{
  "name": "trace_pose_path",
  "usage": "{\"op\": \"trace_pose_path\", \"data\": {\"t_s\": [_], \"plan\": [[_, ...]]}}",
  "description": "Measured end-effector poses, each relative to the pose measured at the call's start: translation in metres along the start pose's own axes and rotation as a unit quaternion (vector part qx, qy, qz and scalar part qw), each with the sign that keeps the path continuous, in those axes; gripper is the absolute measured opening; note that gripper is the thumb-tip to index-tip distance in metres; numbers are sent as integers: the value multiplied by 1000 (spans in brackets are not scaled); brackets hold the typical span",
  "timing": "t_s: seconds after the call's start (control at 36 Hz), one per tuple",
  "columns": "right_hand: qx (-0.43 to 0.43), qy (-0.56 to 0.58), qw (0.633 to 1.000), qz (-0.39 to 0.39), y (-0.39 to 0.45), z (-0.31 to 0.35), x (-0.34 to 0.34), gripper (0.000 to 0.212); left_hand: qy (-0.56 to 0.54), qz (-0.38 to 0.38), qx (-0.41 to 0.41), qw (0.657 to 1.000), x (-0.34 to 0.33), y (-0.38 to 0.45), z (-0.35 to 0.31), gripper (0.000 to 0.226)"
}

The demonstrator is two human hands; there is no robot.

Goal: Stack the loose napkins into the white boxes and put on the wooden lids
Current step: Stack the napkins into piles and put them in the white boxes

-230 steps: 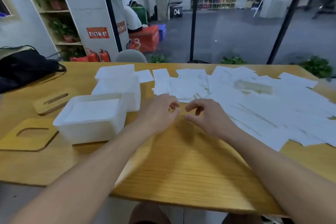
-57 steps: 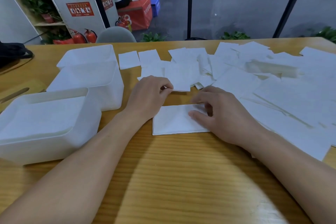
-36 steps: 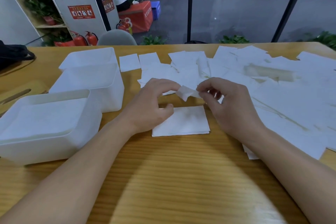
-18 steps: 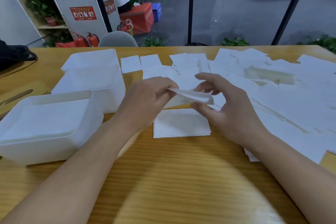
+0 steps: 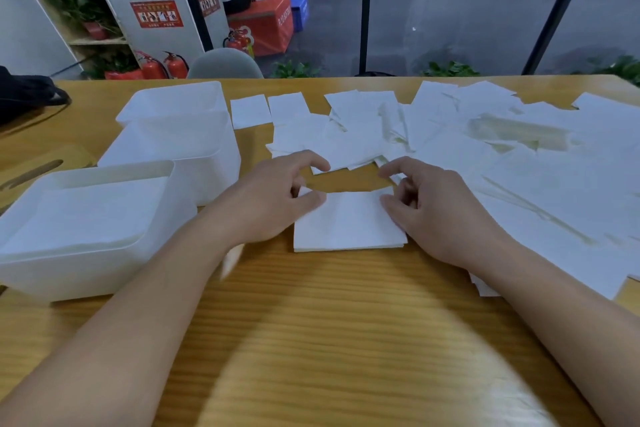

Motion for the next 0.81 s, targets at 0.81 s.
{"op": "trace_pose_path", "data": {"t_s": [0.81], "plan": [[72,-84,994,25,-3,11,-16,7,120,-48,-49,990,-16,16,0,27]]}}
Point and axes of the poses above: each hand's wrist, its own y-axis towards the middle knuckle, its own x-axis out of the back of the hand, z = x × y, the point moved 8 cm from there along y, towards the middle knuckle, and after that the axes turned 6 degrees about y, right-handed, at the moved point
